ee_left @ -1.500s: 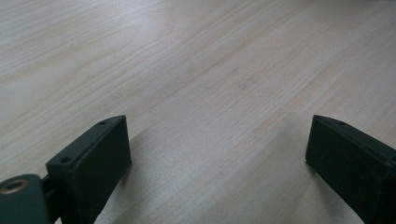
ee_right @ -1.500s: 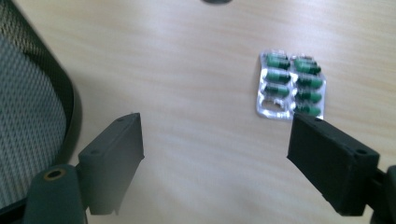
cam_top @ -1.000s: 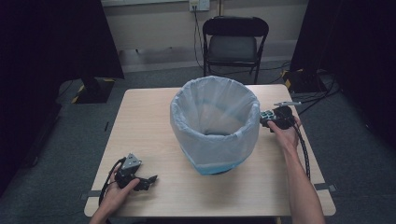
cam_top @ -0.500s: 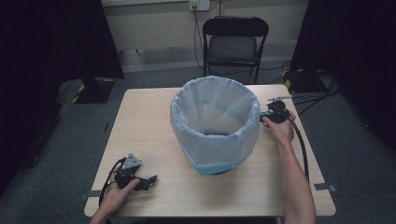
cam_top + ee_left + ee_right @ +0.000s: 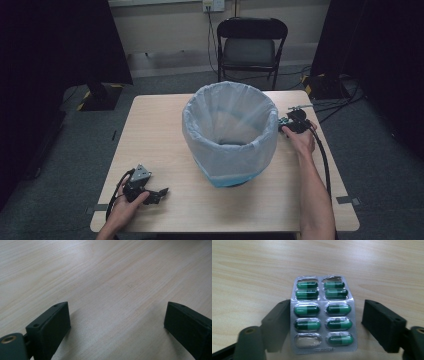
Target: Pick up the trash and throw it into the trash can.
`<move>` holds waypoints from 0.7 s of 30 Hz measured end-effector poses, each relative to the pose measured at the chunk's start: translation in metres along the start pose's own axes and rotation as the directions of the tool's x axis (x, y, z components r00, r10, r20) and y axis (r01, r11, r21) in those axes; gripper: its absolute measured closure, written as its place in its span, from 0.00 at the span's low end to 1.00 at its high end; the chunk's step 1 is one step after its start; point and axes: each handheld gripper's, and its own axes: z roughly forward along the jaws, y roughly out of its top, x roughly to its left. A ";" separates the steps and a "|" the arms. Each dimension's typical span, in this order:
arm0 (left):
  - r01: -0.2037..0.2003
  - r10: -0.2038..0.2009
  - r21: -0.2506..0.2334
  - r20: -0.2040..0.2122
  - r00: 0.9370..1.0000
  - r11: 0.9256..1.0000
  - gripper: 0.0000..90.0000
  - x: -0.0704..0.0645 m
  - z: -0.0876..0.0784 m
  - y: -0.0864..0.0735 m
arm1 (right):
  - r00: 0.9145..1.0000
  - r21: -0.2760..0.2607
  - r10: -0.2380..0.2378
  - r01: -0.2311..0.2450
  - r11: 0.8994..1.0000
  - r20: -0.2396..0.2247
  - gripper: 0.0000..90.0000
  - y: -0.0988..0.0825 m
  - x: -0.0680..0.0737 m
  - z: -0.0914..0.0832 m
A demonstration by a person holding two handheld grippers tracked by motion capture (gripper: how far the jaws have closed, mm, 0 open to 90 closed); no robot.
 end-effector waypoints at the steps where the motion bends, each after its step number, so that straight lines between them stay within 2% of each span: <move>1: 0.000 0.000 0.000 0.000 1.000 1.000 0.07 0.000 0.000 0.000 | 1.000 -0.007 0.006 -0.006 1.000 0.008 0.37 0.000 -0.001 -0.001; 6: 0.000 0.000 0.000 0.000 1.000 1.000 0.07 0.000 0.000 0.000 | 1.000 -0.002 0.019 -0.019 1.000 0.017 0.37 0.000 0.000 -0.002; 8: 0.000 0.000 0.000 0.000 1.000 1.000 0.07 0.000 0.000 0.000 | 1.000 0.005 0.011 -0.011 1.000 0.018 0.37 0.000 0.001 -0.002; 12: 0.000 0.000 0.000 0.000 1.000 1.000 0.07 0.000 0.000 0.000 | 1.000 0.028 0.019 -0.018 0.999 -0.017 0.38 -0.001 0.003 -0.007; 17: -0.001 0.001 0.000 -0.001 1.000 1.000 0.07 0.000 0.000 0.000 | 0.998 0.024 0.035 -0.034 0.999 -0.045 0.38 -0.003 0.004 -0.013; 21: 0.000 0.000 0.000 0.000 1.000 1.000 0.07 0.000 0.000 0.000 | 0.998 0.014 0.028 -0.028 1.000 -0.063 0.38 -0.005 0.009 -0.022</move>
